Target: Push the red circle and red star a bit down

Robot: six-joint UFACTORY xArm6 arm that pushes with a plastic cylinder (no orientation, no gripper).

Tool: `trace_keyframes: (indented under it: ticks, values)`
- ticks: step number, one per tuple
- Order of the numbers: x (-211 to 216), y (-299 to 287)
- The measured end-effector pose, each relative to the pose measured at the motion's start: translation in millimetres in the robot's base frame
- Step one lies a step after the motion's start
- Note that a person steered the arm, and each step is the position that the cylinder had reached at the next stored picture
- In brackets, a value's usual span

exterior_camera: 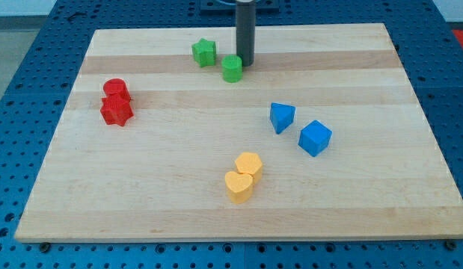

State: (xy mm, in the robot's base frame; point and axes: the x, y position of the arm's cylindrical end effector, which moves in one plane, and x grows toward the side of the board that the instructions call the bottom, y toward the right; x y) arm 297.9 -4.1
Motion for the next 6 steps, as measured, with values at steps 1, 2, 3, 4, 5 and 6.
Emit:
trace_keyframes:
  ticks: [1, 2, 3, 4, 5, 6]
  values:
    - [4, -44]
    - [15, -74]
    - [16, -103]
    - [23, -174]
    - [34, -216]
    - [73, -194]
